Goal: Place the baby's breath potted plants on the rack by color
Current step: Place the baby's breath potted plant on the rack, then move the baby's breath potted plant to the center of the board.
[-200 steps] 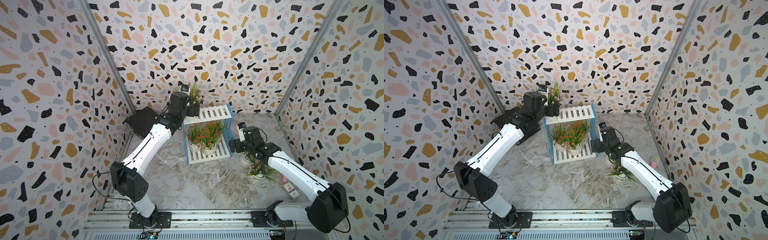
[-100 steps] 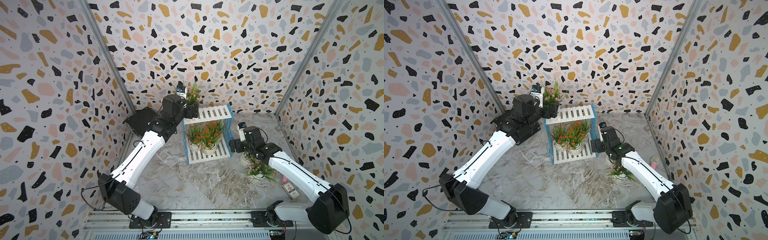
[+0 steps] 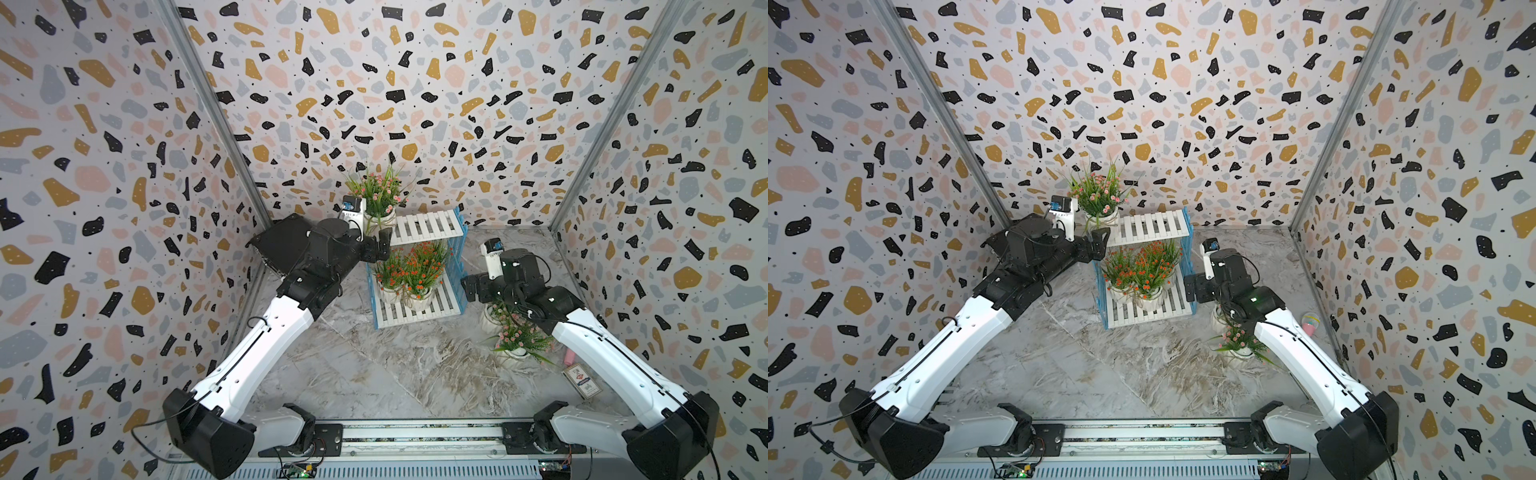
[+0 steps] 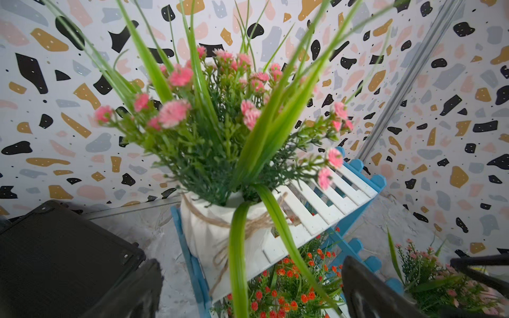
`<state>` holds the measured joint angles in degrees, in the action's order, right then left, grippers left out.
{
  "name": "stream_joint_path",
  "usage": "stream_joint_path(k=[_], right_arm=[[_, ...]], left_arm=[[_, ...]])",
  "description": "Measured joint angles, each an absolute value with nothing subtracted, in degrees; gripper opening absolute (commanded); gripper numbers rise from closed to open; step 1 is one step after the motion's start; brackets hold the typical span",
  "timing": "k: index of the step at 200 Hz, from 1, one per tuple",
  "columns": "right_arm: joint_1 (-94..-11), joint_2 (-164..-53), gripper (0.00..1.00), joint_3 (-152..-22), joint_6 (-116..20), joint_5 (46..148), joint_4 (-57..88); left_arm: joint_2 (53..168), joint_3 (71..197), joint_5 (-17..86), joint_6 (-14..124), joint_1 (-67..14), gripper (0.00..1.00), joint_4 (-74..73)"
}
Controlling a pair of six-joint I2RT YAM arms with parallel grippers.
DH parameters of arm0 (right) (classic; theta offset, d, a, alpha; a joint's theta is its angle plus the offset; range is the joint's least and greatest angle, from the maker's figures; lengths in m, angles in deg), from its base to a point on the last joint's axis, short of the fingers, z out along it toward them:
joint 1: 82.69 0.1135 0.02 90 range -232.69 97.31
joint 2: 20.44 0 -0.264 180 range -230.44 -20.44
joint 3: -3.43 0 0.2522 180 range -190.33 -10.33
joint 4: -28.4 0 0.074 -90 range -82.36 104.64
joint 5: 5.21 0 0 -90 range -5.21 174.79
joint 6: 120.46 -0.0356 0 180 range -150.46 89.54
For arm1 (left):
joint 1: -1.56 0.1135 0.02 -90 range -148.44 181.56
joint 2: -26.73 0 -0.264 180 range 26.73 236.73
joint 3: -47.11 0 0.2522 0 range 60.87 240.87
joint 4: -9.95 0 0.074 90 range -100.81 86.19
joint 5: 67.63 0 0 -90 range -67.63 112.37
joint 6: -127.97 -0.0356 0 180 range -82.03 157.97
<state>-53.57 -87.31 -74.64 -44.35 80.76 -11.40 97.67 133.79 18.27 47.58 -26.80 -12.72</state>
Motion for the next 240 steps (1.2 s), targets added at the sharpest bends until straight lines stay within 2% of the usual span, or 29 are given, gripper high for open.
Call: stream_joint_path(k=[28,82,131,165,240], right_arm=[[-57.0,-85.7,0.99,-78.3,-45.8,85.4,-11.7],[-76.9,-84.8,0.99,-78.1,-52.8,95.8,-13.0],[-94.3,-81.5,0.99,-64.7,-64.2,103.1,-8.8],[-98.0,-80.3,0.99,-53.8,-70.3,105.2,-5.7],[-98.2,-72.8,0.99,-40.4,-77.4,109.2,0.3]], left_arm=[[94.8,130.8,16.9,45.7,-31.3,0.99,-12.0],[94.3,119.7,16.3,42.5,-45.2,0.99,-6.6],[101.5,110.0,21.6,40.3,-54.8,0.99,3.6],[109.2,106.3,26.1,40.2,-57.2,0.99,13.4],[123.2,105.4,31.6,42.2,-59.8,0.99,30.5]])
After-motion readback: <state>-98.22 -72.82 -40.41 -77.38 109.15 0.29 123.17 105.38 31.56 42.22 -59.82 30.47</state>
